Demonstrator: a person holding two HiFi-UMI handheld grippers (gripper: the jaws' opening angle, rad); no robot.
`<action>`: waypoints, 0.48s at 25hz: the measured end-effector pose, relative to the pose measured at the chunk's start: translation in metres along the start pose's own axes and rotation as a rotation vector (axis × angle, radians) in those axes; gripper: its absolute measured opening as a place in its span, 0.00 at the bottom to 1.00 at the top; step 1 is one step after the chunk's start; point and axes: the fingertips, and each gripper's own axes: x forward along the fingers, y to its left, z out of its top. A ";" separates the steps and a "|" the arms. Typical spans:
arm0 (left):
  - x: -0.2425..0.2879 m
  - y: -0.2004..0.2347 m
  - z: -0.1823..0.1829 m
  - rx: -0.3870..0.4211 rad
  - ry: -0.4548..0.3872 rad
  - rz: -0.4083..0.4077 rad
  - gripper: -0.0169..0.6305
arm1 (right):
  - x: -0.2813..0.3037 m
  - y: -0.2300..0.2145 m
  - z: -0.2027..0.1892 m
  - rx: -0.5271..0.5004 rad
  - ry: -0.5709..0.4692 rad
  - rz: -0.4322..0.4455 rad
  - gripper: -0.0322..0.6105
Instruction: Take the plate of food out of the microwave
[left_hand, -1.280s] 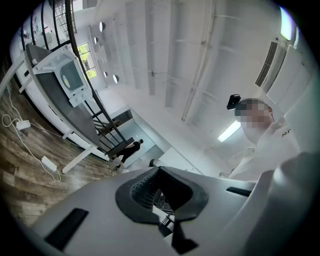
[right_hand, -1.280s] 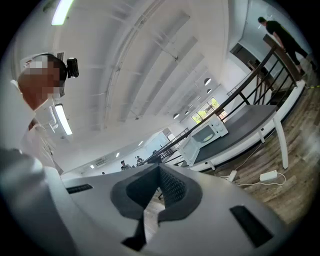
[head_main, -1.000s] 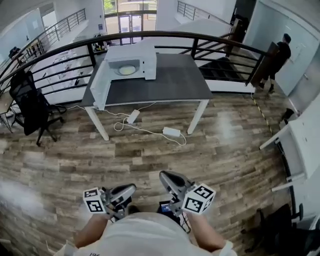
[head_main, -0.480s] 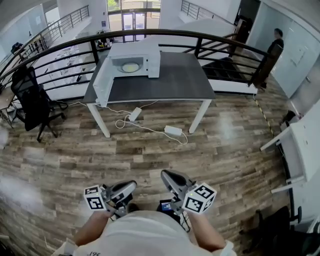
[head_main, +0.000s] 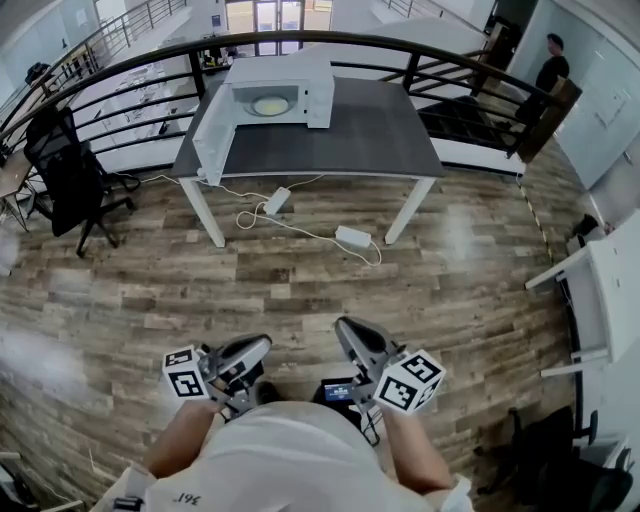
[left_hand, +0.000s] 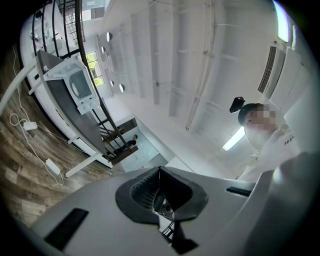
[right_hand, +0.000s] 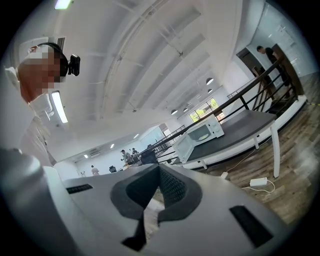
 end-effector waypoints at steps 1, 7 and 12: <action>-0.002 0.002 0.002 0.000 -0.005 0.003 0.04 | 0.000 -0.001 0.000 -0.002 0.002 -0.005 0.04; -0.019 0.006 0.020 -0.007 -0.042 0.011 0.04 | 0.006 0.003 -0.001 -0.025 0.012 -0.040 0.04; -0.036 0.007 0.029 -0.020 -0.058 -0.009 0.04 | 0.015 0.005 -0.008 0.040 0.008 -0.046 0.04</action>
